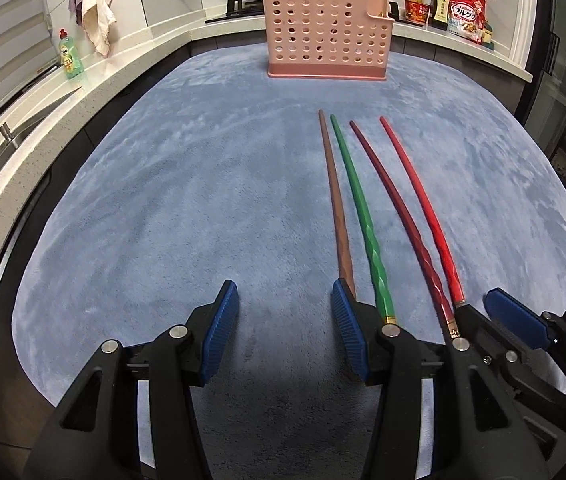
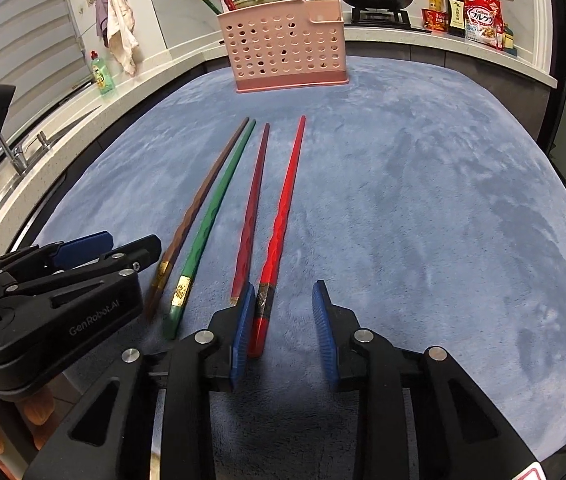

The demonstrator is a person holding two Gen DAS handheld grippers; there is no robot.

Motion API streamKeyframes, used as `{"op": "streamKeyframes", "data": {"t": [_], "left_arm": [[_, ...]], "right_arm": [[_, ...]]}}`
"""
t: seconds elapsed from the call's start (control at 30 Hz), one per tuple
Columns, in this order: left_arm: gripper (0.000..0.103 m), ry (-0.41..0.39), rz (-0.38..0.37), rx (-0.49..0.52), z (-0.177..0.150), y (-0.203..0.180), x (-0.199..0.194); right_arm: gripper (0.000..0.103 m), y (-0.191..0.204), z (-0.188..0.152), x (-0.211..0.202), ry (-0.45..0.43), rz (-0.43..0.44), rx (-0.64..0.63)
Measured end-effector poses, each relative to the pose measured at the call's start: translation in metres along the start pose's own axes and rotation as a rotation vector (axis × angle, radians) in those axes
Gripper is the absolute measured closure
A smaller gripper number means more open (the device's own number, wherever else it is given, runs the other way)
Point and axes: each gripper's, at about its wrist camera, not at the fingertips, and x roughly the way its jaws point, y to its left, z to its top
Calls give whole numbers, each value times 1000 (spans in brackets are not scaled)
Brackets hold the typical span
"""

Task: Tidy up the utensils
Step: 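Close right tool on red chopstick while left tool closes on brown chopstick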

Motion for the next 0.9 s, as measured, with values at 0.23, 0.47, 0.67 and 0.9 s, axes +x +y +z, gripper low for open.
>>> {"op": "streamKeyframes", "data": {"t": [0.23, 0.47, 0.67, 0.9], "left_arm": [[56, 12, 3, -2, -3, -1, 5], [55, 8, -7, -1, -5, 0, 5], [54, 1, -26, -6, -11, 3, 4], [54, -3, -71, -27, -13, 4, -2]], "right_arm": [[85, 2, -5, 3, -13, -30, -23], [96, -21, -3, 1, -22, -38, 60], [96, -29, -3, 1, -19, -25, 90], [96, -28, -3, 1, -20, -23, 91]]}}
